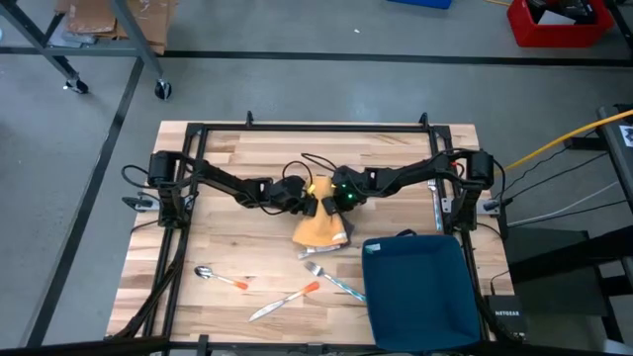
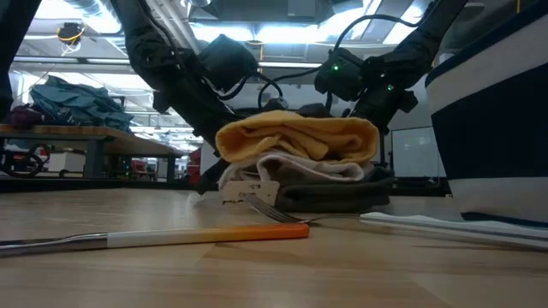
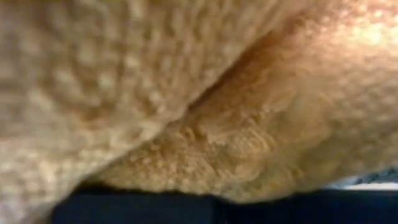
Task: Fold towel
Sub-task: Put the stacked towels into the laundry bin
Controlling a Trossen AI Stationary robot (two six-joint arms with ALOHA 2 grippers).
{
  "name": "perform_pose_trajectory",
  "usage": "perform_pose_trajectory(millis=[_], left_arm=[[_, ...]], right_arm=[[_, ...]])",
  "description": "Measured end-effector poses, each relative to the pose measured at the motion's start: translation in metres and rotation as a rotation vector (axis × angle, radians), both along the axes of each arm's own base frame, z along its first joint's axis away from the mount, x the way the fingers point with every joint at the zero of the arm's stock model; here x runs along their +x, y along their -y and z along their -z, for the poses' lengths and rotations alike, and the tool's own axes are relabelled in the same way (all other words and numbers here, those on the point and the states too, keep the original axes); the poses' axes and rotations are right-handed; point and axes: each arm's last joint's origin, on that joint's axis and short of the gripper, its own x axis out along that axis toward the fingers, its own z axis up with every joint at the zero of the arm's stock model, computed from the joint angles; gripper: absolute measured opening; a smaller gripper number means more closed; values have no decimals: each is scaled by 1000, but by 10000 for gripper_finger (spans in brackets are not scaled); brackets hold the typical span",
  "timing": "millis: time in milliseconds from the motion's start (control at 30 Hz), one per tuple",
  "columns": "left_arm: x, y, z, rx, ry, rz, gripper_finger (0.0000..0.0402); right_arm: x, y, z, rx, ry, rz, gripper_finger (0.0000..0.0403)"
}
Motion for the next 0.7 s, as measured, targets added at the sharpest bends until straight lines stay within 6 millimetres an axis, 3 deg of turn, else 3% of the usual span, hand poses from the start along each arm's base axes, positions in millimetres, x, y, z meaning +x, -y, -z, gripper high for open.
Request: perform_pose_trajectory(millis=[233, 467, 700], left_arm=[[-3, 1, -17, 36, 29, 27, 70], [-2, 3, -21, 23, 52, 21, 21], [-2, 2, -22, 35, 66, 26, 5]], right_arm=[[1, -1, -7, 9, 44, -19, 7], [2, -1, -8, 29, 62, -41, 7], [3, -2, -9, 25, 78, -73, 7]])
